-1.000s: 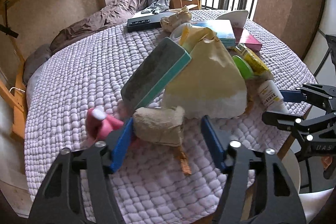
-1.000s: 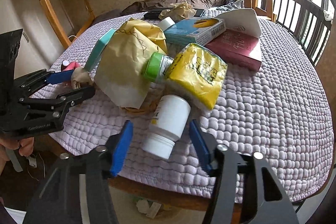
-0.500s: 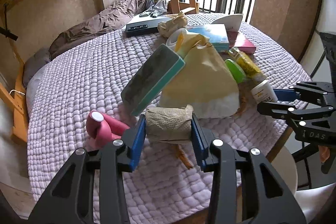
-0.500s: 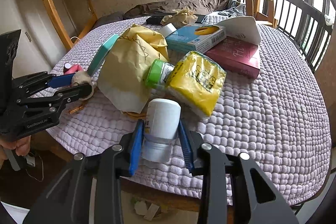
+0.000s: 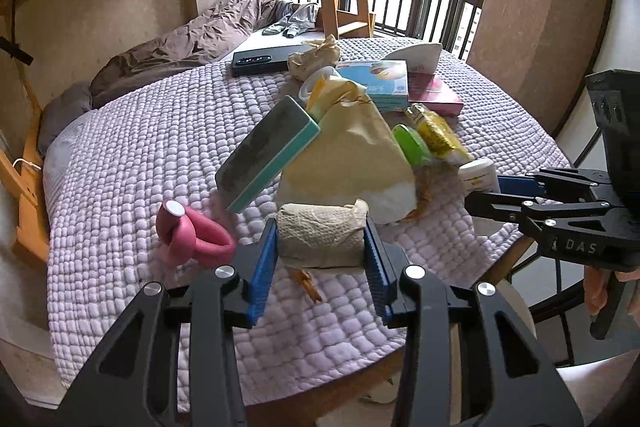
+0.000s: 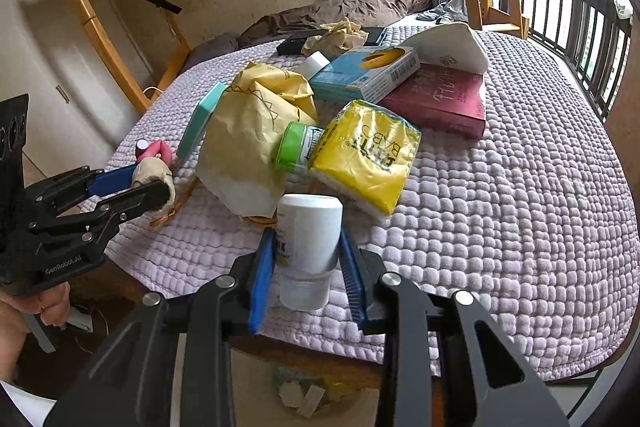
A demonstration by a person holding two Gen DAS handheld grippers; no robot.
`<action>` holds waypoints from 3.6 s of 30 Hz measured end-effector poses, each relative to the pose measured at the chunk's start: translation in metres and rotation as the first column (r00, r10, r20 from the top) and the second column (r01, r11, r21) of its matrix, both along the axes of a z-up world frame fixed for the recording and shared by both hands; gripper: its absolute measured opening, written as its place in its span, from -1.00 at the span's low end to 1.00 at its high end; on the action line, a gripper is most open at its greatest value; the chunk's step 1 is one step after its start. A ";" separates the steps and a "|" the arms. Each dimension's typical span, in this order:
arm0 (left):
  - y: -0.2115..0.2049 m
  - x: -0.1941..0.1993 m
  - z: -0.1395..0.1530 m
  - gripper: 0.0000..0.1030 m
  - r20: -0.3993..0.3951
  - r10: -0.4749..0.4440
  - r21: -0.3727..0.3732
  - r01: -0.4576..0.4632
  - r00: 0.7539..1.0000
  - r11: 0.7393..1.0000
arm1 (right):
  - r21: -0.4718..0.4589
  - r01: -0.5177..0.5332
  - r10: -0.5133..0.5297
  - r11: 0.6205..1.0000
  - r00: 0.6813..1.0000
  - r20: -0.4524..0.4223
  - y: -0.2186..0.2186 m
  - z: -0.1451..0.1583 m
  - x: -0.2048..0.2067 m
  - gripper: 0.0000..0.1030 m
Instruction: Collect trash
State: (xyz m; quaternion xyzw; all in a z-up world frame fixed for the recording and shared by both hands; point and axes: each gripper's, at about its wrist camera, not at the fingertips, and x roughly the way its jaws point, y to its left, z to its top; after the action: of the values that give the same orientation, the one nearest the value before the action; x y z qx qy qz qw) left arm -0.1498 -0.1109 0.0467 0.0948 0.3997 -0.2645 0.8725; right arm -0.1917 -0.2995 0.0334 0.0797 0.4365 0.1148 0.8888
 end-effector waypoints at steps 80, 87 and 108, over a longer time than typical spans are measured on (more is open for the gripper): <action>-0.014 -0.109 -0.098 -0.17 -0.295 -0.160 0.152 0.211 0.942 0.966 | -0.005 -0.185 0.176 0.983 0.940 -0.293 0.039 -0.079 -0.110 -0.38; -0.015 -0.111 -0.113 -0.17 -0.319 -0.148 0.172 0.210 0.936 0.962 | -0.019 -0.202 0.186 0.979 0.931 -0.315 0.043 -0.091 -0.110 -0.38; -0.013 -0.111 -0.105 0.57 -0.335 -0.175 0.161 0.239 0.926 0.958 | -0.019 -0.214 0.196 0.977 0.924 -0.327 0.036 -0.084 -0.107 0.14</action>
State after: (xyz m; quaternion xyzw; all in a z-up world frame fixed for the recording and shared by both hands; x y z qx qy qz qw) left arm -0.2610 -0.1243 -0.0587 0.1796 0.5469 -0.3259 0.7499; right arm -0.2986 -0.2636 -0.0507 0.0274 0.5853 0.1806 0.7900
